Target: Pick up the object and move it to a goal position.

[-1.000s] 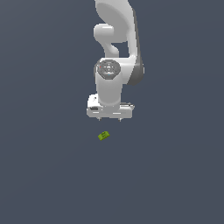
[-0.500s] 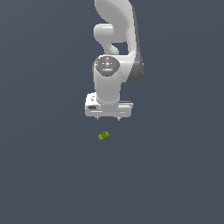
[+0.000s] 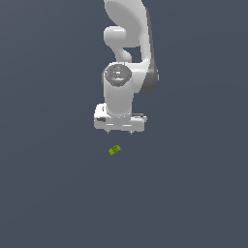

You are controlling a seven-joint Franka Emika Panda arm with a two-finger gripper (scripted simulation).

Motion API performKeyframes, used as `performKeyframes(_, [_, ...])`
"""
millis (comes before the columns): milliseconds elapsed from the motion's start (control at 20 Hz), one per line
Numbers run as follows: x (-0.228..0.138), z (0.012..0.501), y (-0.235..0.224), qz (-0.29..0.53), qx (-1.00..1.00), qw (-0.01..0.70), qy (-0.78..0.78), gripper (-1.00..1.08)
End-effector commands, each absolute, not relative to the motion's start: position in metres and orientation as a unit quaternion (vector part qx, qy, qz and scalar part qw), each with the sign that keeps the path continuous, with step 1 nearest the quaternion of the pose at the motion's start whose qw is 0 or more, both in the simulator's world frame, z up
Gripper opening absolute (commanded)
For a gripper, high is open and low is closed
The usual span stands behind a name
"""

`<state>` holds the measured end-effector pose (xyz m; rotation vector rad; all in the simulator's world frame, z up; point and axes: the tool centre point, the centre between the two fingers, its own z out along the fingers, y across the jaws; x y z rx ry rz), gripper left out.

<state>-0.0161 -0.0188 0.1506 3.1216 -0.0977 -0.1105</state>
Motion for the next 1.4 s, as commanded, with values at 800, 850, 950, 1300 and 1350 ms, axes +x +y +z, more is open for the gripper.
performKeyframes(800, [-0.005,0.106,-0.029,-0.02,0.966,0.002,-0.258,1.0])
performKeyframes(850, [-0.005,0.103,-0.03,-0.018,0.962,0.001,-0.273,1.0])
performKeyframes(950, [-0.003,0.097,-0.032,-0.016,0.953,0.001,-0.303,1.0])
performKeyframes(1300, [0.0,0.079,-0.039,-0.008,0.918,0.0,-0.397,1.0])
performKeyframes(1350, [0.0,0.077,-0.04,-0.007,0.913,0.0,-0.408,1.0])
